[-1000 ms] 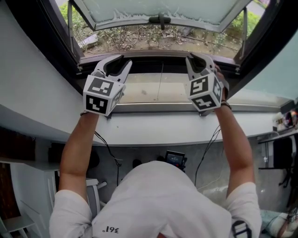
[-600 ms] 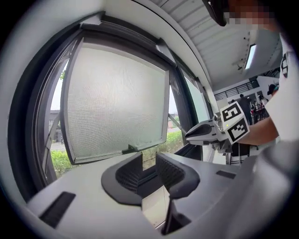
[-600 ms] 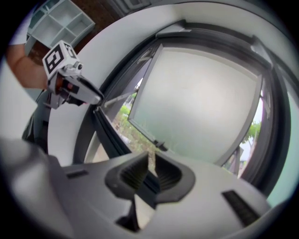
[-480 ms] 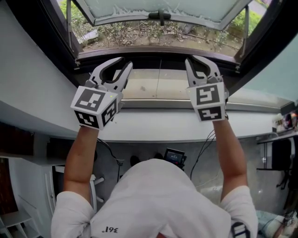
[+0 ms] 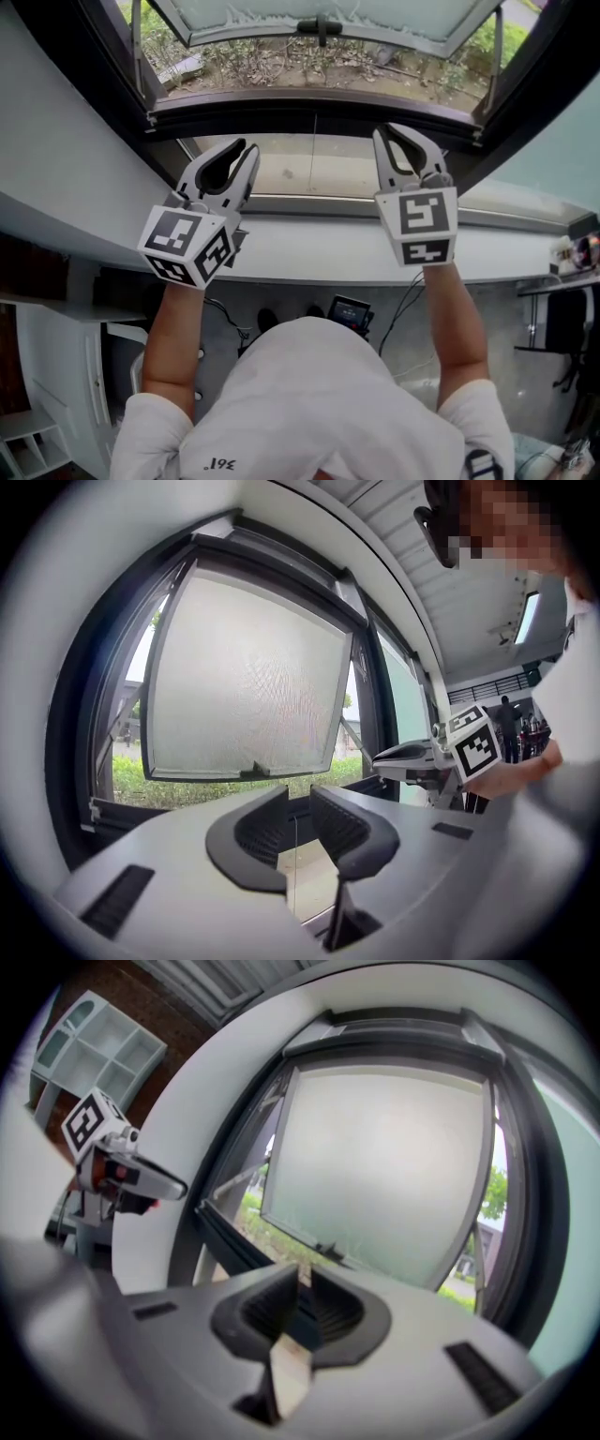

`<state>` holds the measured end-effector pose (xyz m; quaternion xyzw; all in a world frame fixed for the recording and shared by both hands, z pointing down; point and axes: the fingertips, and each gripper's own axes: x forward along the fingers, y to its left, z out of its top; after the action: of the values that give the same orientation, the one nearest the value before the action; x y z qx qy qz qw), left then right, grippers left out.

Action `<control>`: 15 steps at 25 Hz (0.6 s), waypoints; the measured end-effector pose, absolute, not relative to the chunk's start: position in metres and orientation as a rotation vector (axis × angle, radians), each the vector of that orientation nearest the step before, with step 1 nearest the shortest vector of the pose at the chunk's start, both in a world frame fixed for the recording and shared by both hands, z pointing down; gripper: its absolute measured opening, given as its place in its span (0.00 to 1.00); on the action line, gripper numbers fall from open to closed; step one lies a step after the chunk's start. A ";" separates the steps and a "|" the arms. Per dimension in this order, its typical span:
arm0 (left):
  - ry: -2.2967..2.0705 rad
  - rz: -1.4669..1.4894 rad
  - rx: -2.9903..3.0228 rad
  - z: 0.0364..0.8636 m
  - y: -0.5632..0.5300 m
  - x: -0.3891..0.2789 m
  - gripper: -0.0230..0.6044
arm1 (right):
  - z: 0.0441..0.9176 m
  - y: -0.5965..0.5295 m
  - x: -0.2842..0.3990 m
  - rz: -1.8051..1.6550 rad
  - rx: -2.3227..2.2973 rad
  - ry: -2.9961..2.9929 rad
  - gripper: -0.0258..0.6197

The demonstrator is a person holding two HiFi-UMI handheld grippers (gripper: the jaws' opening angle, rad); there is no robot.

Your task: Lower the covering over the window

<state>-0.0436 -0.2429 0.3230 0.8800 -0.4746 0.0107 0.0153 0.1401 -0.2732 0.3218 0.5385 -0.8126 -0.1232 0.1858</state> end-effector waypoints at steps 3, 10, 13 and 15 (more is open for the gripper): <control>-1.487 0.034 2.719 0.330 -0.235 -0.038 0.17 | 0.330 -0.270 0.143 -0.328 1.494 -2.305 0.12; -1.501 0.013 2.669 0.345 -0.217 -0.028 0.17 | 0.342 -0.262 0.149 -0.355 1.450 -2.314 0.12; -1.499 0.017 2.664 0.351 -0.210 -0.022 0.17 | 0.346 -0.260 0.150 -0.355 1.432 -2.325 0.12; -1.499 0.026 2.661 0.354 -0.206 -0.019 0.16 | 0.349 -0.258 0.151 -0.347 1.424 -2.332 0.12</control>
<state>-0.0190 -0.2065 0.3538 0.8703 -0.4904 0.0084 0.0436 0.1512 -0.2583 0.3493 0.5074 -0.8308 -0.1235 0.1926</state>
